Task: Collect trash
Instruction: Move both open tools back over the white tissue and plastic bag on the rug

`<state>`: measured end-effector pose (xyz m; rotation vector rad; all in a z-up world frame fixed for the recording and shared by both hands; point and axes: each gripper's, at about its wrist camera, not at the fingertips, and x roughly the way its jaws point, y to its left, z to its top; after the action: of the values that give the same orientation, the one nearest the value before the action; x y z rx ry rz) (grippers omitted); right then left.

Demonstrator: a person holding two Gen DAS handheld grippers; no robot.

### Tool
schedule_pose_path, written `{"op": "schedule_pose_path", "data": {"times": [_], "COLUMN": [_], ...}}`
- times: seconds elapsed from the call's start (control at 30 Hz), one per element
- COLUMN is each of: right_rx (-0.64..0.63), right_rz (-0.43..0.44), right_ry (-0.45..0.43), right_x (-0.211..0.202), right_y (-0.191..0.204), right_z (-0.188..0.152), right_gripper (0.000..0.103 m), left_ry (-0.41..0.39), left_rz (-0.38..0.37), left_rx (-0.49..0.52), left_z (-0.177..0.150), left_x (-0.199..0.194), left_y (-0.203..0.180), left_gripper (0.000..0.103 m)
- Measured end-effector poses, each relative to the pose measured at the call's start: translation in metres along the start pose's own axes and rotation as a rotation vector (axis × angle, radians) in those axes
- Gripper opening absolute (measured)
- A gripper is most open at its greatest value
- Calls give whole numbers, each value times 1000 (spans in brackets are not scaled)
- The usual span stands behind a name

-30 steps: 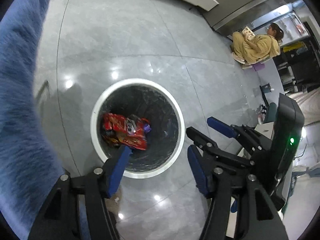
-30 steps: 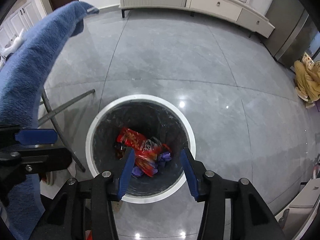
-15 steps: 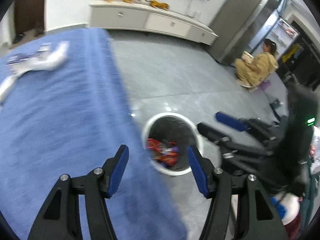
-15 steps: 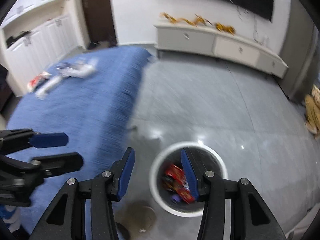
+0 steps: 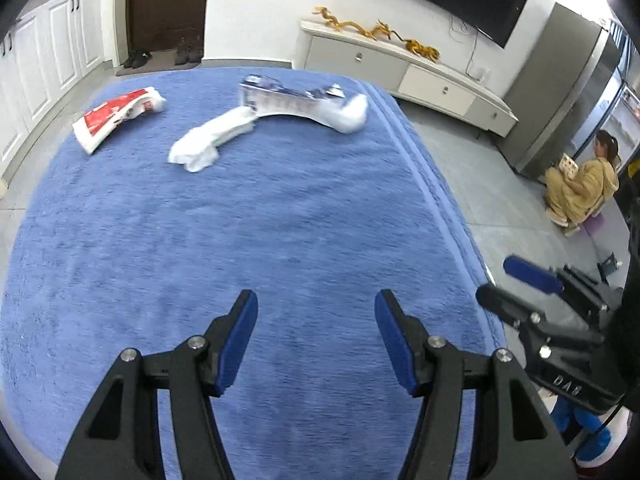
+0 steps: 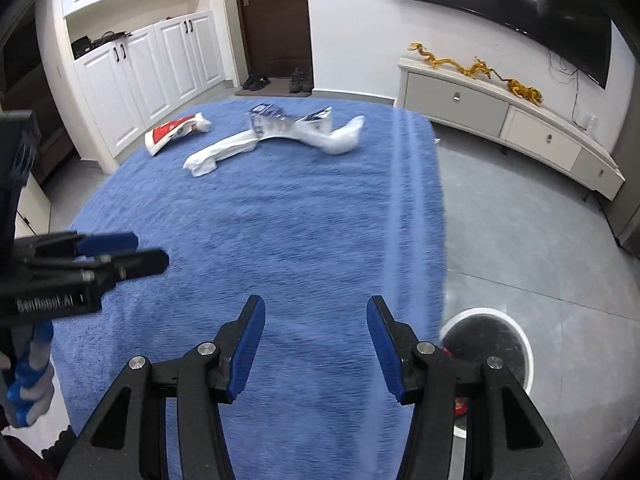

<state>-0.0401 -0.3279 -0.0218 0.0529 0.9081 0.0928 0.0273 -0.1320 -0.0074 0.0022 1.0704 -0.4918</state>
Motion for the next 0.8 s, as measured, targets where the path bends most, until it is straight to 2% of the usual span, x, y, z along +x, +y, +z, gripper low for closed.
{"op": "schedule_pose_path", "data": {"times": [0.1,0.27,0.4,0.57,0.8], "right_rx": [4,32,39,43,85], "right_rz": [-1,12,24,43,39], "right_ry": [4,-37,-52,-29,-58], "right_x": [4,16,32,57,62], "right_y": [6,5,5,0,-13], "right_z": [4,22,35,48,62], "right_gripper": [50,50,50,50,50], "left_ry": [-23,-79,-76,-65,-97], "left_rz": [-11,-20,-19,-37,-43], "left_rx": [5,32,50,61,90], "left_z": [3,9,17,36,61], "left_x": [-2,6,23,42,48], "left_y": [8,13,21,31,37], "left_gripper": [59,59,59,59,59]}}
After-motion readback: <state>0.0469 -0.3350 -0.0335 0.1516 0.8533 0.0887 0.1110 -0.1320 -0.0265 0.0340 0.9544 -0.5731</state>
